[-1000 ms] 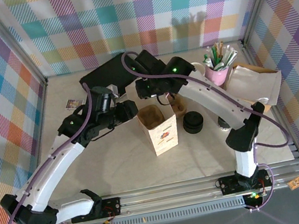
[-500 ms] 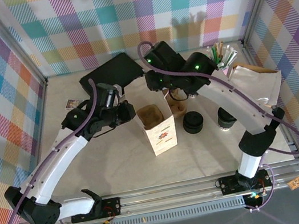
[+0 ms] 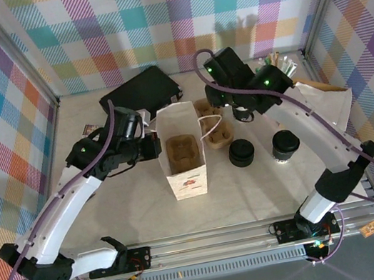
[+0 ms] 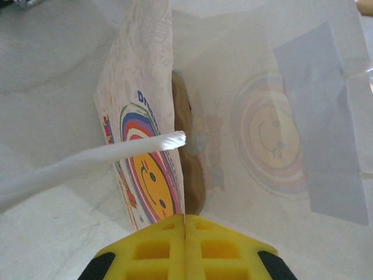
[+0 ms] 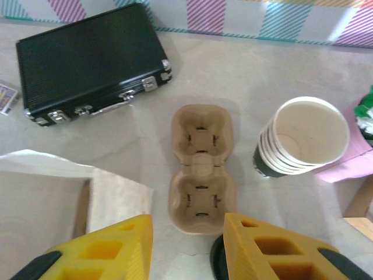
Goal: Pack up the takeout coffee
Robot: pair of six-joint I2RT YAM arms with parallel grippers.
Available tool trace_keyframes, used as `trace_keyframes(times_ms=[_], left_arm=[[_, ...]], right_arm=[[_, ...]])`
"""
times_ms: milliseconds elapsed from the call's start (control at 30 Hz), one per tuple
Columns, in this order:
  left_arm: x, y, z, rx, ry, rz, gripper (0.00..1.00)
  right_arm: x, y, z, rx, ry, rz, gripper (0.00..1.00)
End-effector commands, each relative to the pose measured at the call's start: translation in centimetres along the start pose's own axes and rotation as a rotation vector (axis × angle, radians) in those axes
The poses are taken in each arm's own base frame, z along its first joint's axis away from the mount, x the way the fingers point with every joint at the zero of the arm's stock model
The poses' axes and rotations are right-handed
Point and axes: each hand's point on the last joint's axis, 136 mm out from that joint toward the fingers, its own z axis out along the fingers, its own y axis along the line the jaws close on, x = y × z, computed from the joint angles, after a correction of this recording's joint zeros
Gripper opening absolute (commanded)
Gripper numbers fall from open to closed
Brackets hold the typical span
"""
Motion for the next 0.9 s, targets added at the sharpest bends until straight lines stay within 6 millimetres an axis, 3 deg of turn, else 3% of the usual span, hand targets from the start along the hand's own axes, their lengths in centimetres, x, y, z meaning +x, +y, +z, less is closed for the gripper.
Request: trace_keyframes(times_ms=[0,400,867], left_arm=[[0.0,0.1,-2.0,-0.017,-0.01,0.106,0.0],[-0.2,-1.0,-3.5,0.012,-0.084,0.264,0.0],[-1.0,-1.1,-3.1,-0.02,-0.1,0.25,0.0]], right_arm=[[-1.2,-0.9,-0.2,0.012,-0.069,-0.027,0.37],[-1.5,-0.1,0.9,-0.028,-0.146,-0.148,0.38],[-2.0,0.1,2.5,-0.079,-0.133,-0.141,0.38]])
